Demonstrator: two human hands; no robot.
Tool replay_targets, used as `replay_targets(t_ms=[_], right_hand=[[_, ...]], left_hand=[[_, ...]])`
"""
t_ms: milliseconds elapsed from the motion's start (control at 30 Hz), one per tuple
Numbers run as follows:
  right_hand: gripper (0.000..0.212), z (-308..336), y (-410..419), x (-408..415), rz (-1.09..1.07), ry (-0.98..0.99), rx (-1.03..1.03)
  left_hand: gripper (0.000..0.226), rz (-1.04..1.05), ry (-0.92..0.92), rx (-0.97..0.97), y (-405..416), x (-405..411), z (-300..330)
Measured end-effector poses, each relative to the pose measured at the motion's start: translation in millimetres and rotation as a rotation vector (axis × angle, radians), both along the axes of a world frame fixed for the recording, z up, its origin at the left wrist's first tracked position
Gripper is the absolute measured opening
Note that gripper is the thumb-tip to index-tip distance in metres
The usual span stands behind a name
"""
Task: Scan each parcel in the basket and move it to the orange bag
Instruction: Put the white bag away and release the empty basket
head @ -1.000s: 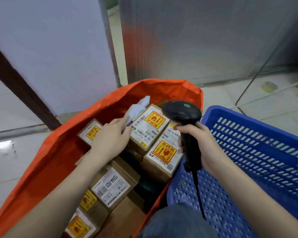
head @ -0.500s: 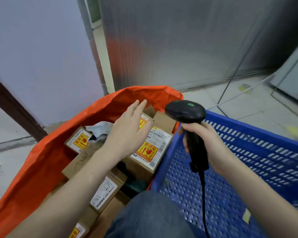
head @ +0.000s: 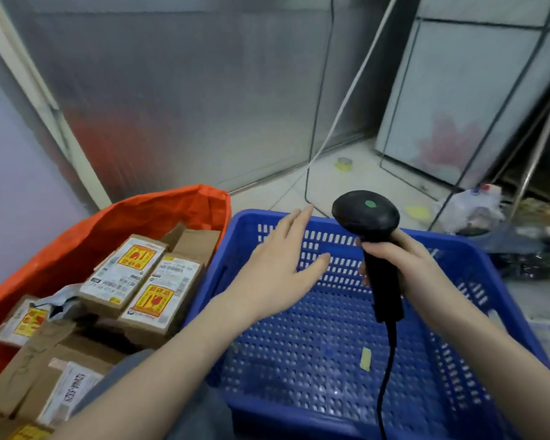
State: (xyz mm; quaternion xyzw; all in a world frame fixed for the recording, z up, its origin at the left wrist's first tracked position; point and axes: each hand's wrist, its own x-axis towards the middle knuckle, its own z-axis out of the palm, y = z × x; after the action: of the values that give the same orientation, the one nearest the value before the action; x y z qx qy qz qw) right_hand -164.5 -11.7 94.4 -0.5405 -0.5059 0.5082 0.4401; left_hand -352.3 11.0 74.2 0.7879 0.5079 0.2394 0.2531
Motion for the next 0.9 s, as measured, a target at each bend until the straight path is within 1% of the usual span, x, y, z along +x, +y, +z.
replay_targets(t_ms=[133, 167, 233, 400, 567, 667, 767, 867, 900], right_hand=[[0.026, 1.9, -19.9, 53.6, -0.067, -0.121, 0.096], [0.023, 1.6, -24.2, 67.6, -0.084, -0.154, 0.127], [0.010, -0.5, -32.6, 94.0, -0.120, -0.177, 0.177], [0.011, -8.9, -56.7, 158.7, -0.270, -0.209, 0.223], [0.004, -25.7, -81.6, 224.1, -0.420, -0.293, 0.167], [0.011, -42.9, -97.3, 259.4, -0.482, -0.339, 0.144], [0.012, -67.4, -112.3, 290.6, -0.574, -0.373, 0.132], [0.011, -95.2, -125.6, 311.7, -0.649, -0.367, 0.091], [0.017, -105.1, -129.5, 316.4, -0.660, -0.356, 0.060]], left_hand=[[0.094, -0.130, -0.075, -0.071, -7.6, 54.9, 7.6], [0.097, -0.156, -0.084, -0.082, -8.9, 69.2, 8.9], [0.099, -0.209, -0.082, -0.095, -11.1, 97.6, 9.8], [0.097, -0.337, -0.024, -0.107, -17.0, 170.9, -1.9], [0.090, -0.467, 0.048, -0.106, -23.8, 235.3, -28.0], [0.085, -0.529, 0.103, -0.085, -29.6, 268.5, -45.6], [0.082, -0.595, 0.163, -0.061, -35.5, 299.5, -63.2], [0.077, -0.647, 0.202, -0.033, -39.2, 326.1, -82.5], [0.075, -0.656, 0.208, -0.030, -40.1, 333.8, -89.5]])
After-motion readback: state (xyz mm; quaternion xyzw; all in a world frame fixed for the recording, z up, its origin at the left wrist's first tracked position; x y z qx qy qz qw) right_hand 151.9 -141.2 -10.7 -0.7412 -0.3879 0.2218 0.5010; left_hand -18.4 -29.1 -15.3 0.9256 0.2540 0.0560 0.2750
